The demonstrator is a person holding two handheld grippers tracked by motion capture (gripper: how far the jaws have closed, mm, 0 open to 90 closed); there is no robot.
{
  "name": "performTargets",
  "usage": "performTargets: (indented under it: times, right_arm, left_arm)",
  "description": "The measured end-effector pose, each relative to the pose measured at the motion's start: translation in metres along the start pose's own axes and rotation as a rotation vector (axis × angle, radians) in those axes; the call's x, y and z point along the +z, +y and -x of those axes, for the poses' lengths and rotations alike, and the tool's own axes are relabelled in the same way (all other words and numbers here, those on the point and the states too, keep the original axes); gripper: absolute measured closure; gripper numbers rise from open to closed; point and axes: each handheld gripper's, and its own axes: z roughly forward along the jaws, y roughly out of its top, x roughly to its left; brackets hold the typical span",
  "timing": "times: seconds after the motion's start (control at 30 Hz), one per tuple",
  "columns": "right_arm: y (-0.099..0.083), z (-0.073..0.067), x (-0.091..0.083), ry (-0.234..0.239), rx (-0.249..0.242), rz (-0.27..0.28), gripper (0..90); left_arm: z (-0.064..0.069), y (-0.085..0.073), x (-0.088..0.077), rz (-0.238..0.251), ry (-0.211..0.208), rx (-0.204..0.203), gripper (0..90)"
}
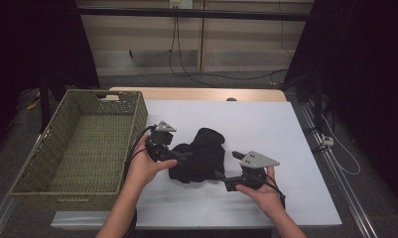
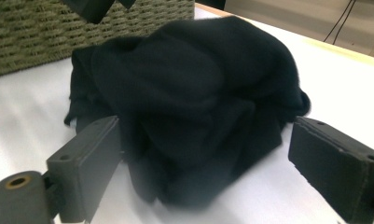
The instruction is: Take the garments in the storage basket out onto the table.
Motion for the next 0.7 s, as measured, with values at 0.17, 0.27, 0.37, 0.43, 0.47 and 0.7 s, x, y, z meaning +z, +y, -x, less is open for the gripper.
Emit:
performTargets:
  times: [0.17, 0.27, 0.37, 0.43, 0.47, 0.7]
  right_arm:
    - [0.015, -0.006, 0.017, 0.01, -0.005, -0.01, 9.2]
    - [0.023, -0.01, 0.032, 0.048, 0.008, -0.024, 19.9]
    - [0.027, -0.015, 0.046, 0.049, -0.027, -0.048, 28.1]
    - [0.027, -0.018, 0.056, 0.037, -0.05, -0.072, 42.9]
    - [0.027, -0.018, 0.058, 0.036, -0.05, -0.075, 53.9]
    - [0.034, 0.0, 0.044, 0.052, 0.07, -0.022, 78.6]
  left_arm:
    - [-0.002, 0.001, -0.005, 0.014, 0.009, -0.014, 6.8]
    - [-0.004, 0.001, -0.008, 0.015, 0.014, -0.013, 6.8]
    - [-0.005, 0.0, -0.009, 0.044, 0.019, -0.041, 6.9]
    - [-0.008, 0.0, -0.012, 0.031, 0.023, -0.016, 6.9]
    - [-0.008, 0.0, -0.012, 0.035, 0.024, -0.029, 6.9]
    - [-0.011, -0.003, -0.018, 0.035, 0.029, -0.016, 7.1]
